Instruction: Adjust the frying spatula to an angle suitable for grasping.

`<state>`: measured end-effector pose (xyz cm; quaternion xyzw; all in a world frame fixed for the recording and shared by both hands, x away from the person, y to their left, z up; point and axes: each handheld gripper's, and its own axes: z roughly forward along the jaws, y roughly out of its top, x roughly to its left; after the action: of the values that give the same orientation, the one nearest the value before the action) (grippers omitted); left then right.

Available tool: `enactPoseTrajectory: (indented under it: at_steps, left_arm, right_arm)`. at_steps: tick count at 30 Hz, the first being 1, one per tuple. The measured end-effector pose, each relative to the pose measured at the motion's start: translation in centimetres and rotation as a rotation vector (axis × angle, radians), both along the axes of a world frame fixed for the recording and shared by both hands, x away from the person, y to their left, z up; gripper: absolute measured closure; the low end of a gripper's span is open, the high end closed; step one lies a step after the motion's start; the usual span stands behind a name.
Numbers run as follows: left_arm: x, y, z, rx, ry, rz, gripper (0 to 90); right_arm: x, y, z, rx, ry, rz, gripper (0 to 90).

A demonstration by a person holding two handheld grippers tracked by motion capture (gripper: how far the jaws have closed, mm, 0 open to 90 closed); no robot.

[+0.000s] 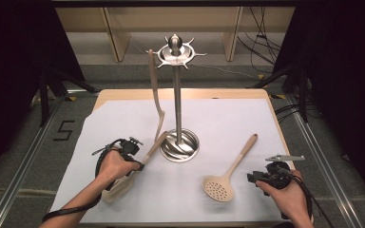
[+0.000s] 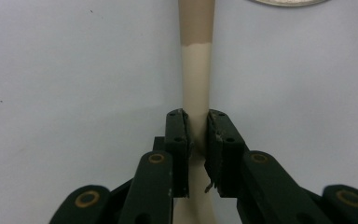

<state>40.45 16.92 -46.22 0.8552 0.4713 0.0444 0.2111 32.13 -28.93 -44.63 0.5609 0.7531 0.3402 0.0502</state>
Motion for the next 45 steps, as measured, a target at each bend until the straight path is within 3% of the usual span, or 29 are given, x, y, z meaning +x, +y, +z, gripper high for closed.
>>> enactPoseTrajectory:
  at_steps: [3, 4, 6, 7, 9, 10, 13, 14, 15, 16, 19, 20, 29, 34, 35, 39, 45]
  left_arm:
    - [-0.4, 0.3, 0.0, -0.018, -0.014, -0.001, 78.5]
    - [-0.5, 0.4, 0.1, -0.023, -0.014, -0.009, 78.5]
    - [-0.8, 0.6, 0.2, -0.035, -0.026, 0.000, 78.5]
    - [-0.9, 0.7, 0.2, -0.038, -0.029, 0.007, 78.5]
    - [-1.0, 1.2, 0.3, -0.056, -0.039, 0.022, 78.5]
    - [-1.0, 1.5, 0.4, -0.068, -0.044, 0.033, 78.5]
    - [-1.1, 2.4, 0.7, -0.092, -0.083, 0.084, 78.5]
    - [-1.0, 2.8, 0.8, -0.100, -0.094, 0.089, 78.5]
    - [-1.1, 3.0, 0.9, -0.113, -0.112, 0.109, 78.5]
    - [-1.1, 3.4, 1.1, -0.125, -0.121, 0.115, 78.5]
    - [-1.5, 4.3, 1.6, -0.157, -0.167, 0.145, 78.5]
    - [-1.7, 4.5, 1.8, -0.166, -0.190, 0.158, 78.5]
    - [-3.4, 6.0, 3.6, -0.243, -0.317, 0.173, 78.5]
    - [-4.5, 6.6, 4.7, -0.283, -0.375, 0.168, 78.4]
    - [-4.6, 6.8, 5.0, -0.271, -0.374, 0.145, 78.4]
    - [-5.1, 6.8, 5.3, -0.317, -0.415, 0.183, 78.4]
    - [-5.6, 7.1, 5.8, -0.356, -0.454, 0.178, 78.5]
  right_arm:
    - [0.0, 0.0, 0.0, -0.002, -0.009, 0.007, 67.4]
    - [-0.2, 0.2, 0.2, 0.004, 0.030, -0.017, 67.5]
    - [0.0, 0.0, 0.0, -0.003, -0.010, 0.006, 67.5]
    - [0.0, 0.0, 0.0, -0.004, -0.009, 0.006, 67.5]
    - [-0.2, 0.2, 0.2, 0.004, 0.033, -0.018, 67.6]
    - [-0.2, 0.2, 0.3, 0.004, 0.031, -0.018, 67.6]
    - [-0.2, 0.1, 0.2, 0.002, 0.025, -0.018, 67.6]
    - [0.0, 0.0, 0.0, -0.005, -0.014, 0.005, 67.6]
    - [-0.2, 0.1, 0.2, 0.001, 0.024, -0.018, 67.6]
    - [-0.2, 0.2, 0.3, 0.002, 0.029, -0.020, 67.6]
    - [-0.2, 0.2, 0.3, 0.005, 0.030, -0.024, 67.7]
    - [-0.1, 0.2, 0.1, 0.000, 0.008, -0.011, 67.6]
    - [0.0, 0.0, 0.1, -0.008, -0.030, 0.003, 67.7]
    - [-0.1, 0.3, 0.2, -0.001, -0.004, -0.011, 67.7]
    - [-0.1, 0.3, 0.3, -0.001, 0.003, -0.018, 67.7]
    - [0.0, 0.3, 0.1, -0.007, -0.020, 0.001, 67.7]
    - [0.0, 0.2, 0.1, -0.013, -0.029, 0.008, 67.7]
